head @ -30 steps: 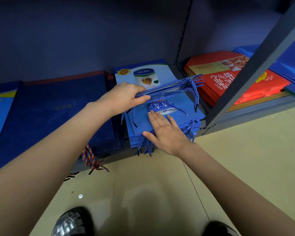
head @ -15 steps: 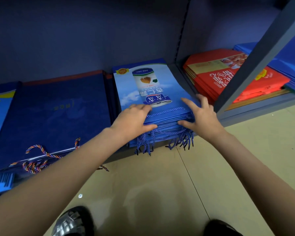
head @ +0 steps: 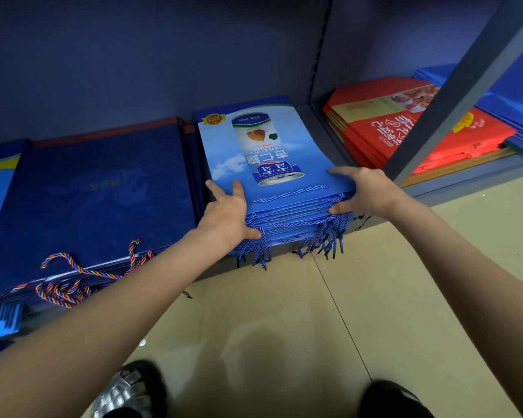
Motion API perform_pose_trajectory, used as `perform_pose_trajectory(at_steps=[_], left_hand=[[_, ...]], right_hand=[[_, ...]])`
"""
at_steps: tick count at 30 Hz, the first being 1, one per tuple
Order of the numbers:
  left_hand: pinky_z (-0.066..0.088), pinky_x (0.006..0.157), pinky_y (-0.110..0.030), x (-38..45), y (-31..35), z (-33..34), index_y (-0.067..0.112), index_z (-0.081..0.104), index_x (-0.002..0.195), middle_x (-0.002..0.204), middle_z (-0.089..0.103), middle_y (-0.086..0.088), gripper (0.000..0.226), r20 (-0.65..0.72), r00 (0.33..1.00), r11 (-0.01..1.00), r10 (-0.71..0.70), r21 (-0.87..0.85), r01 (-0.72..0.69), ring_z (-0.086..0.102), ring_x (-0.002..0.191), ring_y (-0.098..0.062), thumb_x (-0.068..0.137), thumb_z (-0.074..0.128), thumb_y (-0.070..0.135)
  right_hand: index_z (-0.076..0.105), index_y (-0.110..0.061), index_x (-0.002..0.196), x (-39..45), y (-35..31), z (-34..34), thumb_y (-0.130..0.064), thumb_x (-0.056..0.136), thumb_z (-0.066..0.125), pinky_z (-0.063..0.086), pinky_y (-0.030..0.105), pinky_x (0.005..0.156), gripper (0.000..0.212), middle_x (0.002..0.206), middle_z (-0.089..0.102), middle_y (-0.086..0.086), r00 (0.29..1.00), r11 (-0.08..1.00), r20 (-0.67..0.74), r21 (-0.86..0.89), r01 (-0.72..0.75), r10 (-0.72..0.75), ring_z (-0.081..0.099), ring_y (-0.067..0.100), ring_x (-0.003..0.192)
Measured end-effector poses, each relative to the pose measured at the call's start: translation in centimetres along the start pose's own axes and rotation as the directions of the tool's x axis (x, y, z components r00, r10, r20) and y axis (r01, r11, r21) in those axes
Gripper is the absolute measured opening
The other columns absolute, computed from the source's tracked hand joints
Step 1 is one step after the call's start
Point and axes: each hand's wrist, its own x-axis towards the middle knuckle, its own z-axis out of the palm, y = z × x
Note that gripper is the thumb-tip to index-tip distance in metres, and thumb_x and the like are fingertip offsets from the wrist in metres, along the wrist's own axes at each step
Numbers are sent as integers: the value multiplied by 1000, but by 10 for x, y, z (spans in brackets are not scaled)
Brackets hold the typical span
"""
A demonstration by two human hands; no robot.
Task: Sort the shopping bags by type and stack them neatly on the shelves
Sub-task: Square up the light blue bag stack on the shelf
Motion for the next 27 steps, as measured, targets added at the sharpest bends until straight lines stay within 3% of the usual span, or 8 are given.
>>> perform_pose_trajectory(at_steps=[3,6,9,12,14,18,22,27], left_hand=[[44,82,-34,2,-2,-4,18,-11,149,149,-21,-30,113,53,998,1000,-19,-21,20,45,122,-42,77,74,38],[43,94,-36,3,-10,-9,21,-10,149,151,-20,-27,115,102,995,1000,-12,-5,13,41,128,-41,74,75,42],[30,108,-44,-1,-11,-16,25,-10,149,152,-25,-17,118,145,989,998,39,51,-46,16,141,-41,70,74,51],[15,112,-52,-4,-2,-25,28,7,149,156,-15,-8,106,-40,981,962,192,204,-180,-6,143,-35,69,69,60],[18,111,-50,-2,2,-22,26,18,146,155,3,-8,95,-124,944,918,306,303,-257,5,141,-34,72,67,60],[35,100,-47,5,-2,-9,26,15,147,145,29,-10,93,-52,956,909,289,326,-258,29,129,-37,76,67,55],[44,92,-43,7,-6,-11,25,17,147,136,42,-9,89,-41,937,885,347,345,-313,38,122,-34,78,64,56],[45,90,-39,10,-7,-20,27,22,146,131,50,-6,89,-25,925,871,380,346,-349,45,119,-31,74,66,59]], right_hand=[[32,-22,145,0,-3,-2,-26,73,79,35,34,104,86,146,41,8,1000,999,23,-41,16,-15,41,28,130],[32,-21,145,-6,-4,1,-24,74,78,34,31,104,84,144,43,8,999,999,13,27,38,-38,42,26,129],[36,-16,142,-24,-4,11,-26,74,78,30,34,107,81,144,36,10,984,996,-161,36,82,-76,36,27,130],[61,-7,109,-47,-8,35,-24,72,78,41,41,85,44,116,52,14,763,921,-517,-202,332,-388,45,28,105],[64,-8,89,-55,-7,56,-25,69,78,31,33,70,30,95,57,11,685,863,-527,-356,359,-503,40,23,88],[65,-8,80,-45,-2,89,-17,60,85,23,34,66,30,83,54,10,745,838,-458,-487,246,-485,34,23,81],[62,-7,71,-37,-3,96,-6,64,78,21,33,66,18,77,50,8,709,852,-540,-495,169,-454,32,22,77],[58,-8,72,-32,-6,96,-10,72,71,25,34,68,13,77,50,8,669,851,-580,-500,160,-466,35,23,76]])
